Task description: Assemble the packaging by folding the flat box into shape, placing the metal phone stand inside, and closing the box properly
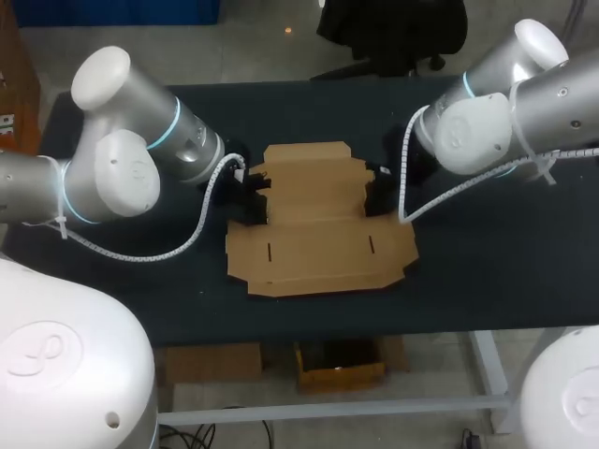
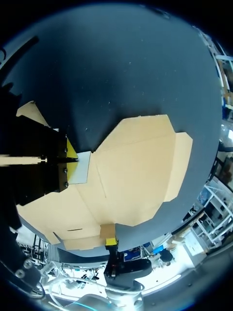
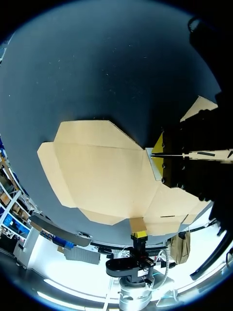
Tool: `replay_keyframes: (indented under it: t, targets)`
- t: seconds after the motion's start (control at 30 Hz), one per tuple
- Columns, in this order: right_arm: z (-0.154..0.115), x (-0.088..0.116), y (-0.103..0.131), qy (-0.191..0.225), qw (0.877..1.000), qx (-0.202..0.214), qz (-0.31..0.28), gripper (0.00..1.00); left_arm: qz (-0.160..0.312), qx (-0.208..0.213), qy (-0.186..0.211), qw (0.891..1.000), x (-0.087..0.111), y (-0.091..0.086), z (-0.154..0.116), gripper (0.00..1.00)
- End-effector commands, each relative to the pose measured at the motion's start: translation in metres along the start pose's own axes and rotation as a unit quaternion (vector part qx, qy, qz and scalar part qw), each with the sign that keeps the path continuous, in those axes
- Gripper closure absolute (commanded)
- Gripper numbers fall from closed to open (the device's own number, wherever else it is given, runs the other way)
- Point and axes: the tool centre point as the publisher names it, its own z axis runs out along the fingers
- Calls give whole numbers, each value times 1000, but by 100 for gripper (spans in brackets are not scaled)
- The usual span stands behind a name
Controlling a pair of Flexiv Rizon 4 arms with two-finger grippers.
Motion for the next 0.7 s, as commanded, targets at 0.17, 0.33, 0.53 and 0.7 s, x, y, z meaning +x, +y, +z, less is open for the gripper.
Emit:
replay_keyframes:
  t: [0.17, 0.33, 0.53, 0.7]
  targets:
    - [1, 4, -3, -15, 1000, -5, 2, 100, -1, 0, -13, 1000, 7, 0, 3, 100]
    - [2, 5, -3, -24, 1000, -3, 5, 100, -1, -1, -14, 1000, 8, 0, 5, 100]
    - [4, 7, -3, -37, 999, -4, 6, 100, 1, -4, -14, 1000, 9, 0, 7, 100]
    - [6, 9, -4, -40, 999, -2, 5, 100, 1, -8, -12, 1000, 10, 1, 11, 100]
